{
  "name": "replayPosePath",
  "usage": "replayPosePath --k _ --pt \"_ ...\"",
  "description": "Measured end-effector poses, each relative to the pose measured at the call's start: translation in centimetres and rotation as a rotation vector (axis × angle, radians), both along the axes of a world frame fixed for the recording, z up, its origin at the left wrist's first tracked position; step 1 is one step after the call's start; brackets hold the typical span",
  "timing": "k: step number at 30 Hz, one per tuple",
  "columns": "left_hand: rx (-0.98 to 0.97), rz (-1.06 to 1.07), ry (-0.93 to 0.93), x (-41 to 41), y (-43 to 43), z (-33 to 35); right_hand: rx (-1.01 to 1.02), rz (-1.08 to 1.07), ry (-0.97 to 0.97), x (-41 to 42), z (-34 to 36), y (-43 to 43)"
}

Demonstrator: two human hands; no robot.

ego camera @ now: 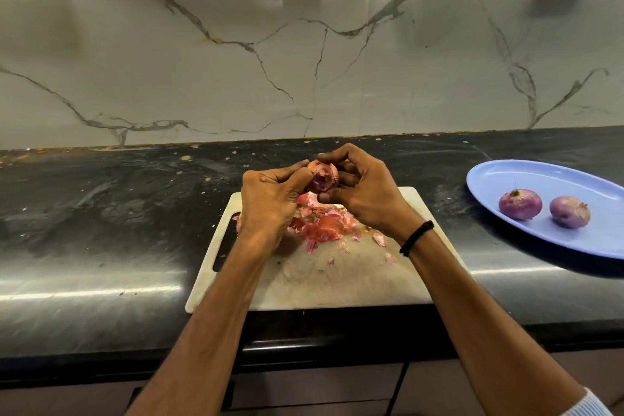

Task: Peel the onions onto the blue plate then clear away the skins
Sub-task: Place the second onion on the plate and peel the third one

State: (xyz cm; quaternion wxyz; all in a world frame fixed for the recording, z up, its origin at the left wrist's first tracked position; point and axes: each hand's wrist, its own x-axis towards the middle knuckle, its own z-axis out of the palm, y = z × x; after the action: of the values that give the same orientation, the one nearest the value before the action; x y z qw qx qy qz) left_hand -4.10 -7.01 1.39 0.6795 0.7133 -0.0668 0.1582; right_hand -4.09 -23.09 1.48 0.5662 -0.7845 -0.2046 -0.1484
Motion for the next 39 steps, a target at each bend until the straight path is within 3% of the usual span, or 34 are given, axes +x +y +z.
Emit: replayPosePath --k 11,17,25,39 --pt "0.084 0.027 -0.06 0.09 -0.08 -0.19 -0.015 -0.003 0.001 0.26 0.06 -0.23" --pt "0.049 0.015 0.006 0.42 0.04 -0.27 -0.087 -0.036 -0.041 0.33 -0.07 -0.12" --pt "0.213 0.089 -0.033 0.16 0.0 -0.06 -0.177 -0.053 -0.06 0.41 -0.68 -0.17" --pt "0.221 0.061 -0.006 0.29 0.3 -0.14 -0.18 -0.051 -0.052 0.46 -0.58 -0.37"
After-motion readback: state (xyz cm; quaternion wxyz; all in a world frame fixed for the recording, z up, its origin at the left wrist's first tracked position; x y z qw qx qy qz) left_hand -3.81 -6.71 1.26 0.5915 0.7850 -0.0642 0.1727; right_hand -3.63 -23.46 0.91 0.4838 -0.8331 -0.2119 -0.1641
